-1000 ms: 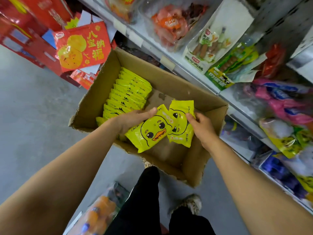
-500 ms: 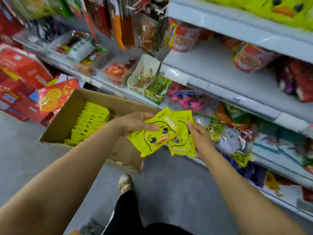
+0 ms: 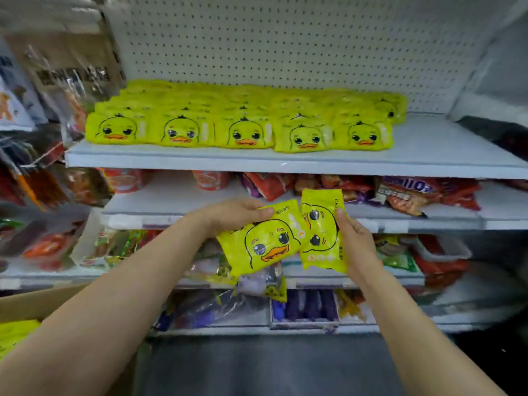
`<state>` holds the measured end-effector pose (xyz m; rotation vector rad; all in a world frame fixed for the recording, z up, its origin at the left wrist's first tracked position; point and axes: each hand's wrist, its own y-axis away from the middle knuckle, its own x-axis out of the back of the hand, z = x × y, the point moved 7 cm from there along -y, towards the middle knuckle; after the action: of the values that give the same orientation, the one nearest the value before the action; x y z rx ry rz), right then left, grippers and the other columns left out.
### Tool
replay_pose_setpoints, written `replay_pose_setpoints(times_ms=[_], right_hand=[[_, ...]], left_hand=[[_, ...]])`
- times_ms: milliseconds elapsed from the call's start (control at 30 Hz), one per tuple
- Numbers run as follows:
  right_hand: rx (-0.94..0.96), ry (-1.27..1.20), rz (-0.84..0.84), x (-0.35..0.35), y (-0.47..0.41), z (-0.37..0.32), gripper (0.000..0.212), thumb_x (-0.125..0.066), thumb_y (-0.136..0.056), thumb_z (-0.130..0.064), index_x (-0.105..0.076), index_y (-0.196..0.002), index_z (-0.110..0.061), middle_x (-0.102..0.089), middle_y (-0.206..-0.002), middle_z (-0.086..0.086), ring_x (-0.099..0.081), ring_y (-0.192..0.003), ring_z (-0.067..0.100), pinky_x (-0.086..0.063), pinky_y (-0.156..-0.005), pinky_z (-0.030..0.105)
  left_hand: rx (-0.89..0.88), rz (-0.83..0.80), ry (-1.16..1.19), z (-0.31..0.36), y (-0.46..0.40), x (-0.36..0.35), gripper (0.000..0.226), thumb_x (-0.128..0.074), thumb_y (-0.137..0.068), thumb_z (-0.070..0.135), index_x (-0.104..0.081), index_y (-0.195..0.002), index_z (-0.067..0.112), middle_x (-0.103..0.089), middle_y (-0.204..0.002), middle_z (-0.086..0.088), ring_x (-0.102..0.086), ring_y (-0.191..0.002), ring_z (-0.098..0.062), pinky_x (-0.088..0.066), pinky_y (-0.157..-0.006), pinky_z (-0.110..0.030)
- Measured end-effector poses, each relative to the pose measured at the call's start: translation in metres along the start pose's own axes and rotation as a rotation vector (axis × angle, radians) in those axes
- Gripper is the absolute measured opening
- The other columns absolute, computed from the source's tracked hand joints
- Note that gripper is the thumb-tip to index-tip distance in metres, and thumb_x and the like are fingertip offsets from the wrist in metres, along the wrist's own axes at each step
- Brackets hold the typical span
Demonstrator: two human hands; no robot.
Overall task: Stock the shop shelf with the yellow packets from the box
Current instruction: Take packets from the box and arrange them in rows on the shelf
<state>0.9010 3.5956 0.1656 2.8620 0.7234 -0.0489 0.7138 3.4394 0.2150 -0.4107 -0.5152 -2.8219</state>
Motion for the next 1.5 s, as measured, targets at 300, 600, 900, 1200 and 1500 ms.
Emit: replay_pose_setpoints(times_ms=[300, 600, 900, 1200, 1500], right_hand=[[0.104, -0.187, 0.258, 0.118, -0.043, -0.116, 0.046, -0.064, -0.09, -0.052, -0.069, -0.107, -0.01, -0.075, -0.101, 0.01, -0.072, -0.09, 0.03, -0.059, -0.077, 0.056], [0.107, -0.237, 0.269, 0.189, -0.141, -0.179, 0.108, -0.092, -0.036, -0.065, -0.063, -0.12, -0.003, -0.074, -0.106, 0.013, -0.073, -0.093, 0.032, -0.057, -0.082, 0.059], [0.178, -0.166, 0.235, 0.226, -0.266, -0.23, 0.025, -0.071, -0.089, -0.035, -0.071, -0.094, -0.011, -0.076, -0.087, 0.013, -0.075, -0.073, 0.029, -0.059, -0.054, 0.047], [-0.012, -0.333, 0.117, 0.277, -0.391, -0.243, 0.031, -0.055, -0.099, -0.038, -0.064, -0.119, -0.015, -0.072, -0.111, 0.012, -0.074, -0.083, 0.03, -0.059, -0.055, 0.042], [0.102, -0.257, -0.158, 0.282, -0.473, -0.281, 0.039, -0.059, -0.092, -0.002, -0.059, -0.131, -0.004, -0.069, -0.119, 0.018, -0.071, -0.098, 0.034, -0.06, -0.067, 0.047]], left_hand=[[0.031, -0.336, -0.222, 0.125, -0.078, -0.072, 0.055, -0.077, -0.073, 0.029, -0.06, -0.123, 0.012, -0.074, -0.104, -0.001, -0.071, -0.091, -0.018, -0.056, -0.067, -0.028], [-0.082, -0.353, -0.478, 0.203, -0.195, -0.09, 0.087, -0.09, -0.06, 0.046, -0.052, -0.132, 0.014, -0.054, -0.139, 0.007, -0.044, -0.134, -0.015, -0.033, -0.113, -0.034], [-0.107, -0.423, -0.593, 0.294, -0.31, -0.083, 0.046, -0.081, -0.077, 0.022, -0.064, -0.12, 0.018, -0.071, -0.116, 0.001, -0.066, -0.11, -0.018, -0.046, -0.105, -0.044], [-0.037, -0.253, -0.646, 0.339, -0.418, -0.076, 0.053, -0.086, -0.069, 0.029, -0.065, -0.117, 0.016, -0.073, -0.106, 0.002, -0.068, -0.104, -0.021, -0.052, -0.095, -0.041], [-0.033, 0.069, -0.899, 0.375, -0.499, -0.058, 0.06, -0.084, -0.067, 0.047, -0.063, -0.116, 0.019, -0.065, -0.106, 0.007, -0.062, -0.104, -0.019, -0.049, -0.092, -0.035]])
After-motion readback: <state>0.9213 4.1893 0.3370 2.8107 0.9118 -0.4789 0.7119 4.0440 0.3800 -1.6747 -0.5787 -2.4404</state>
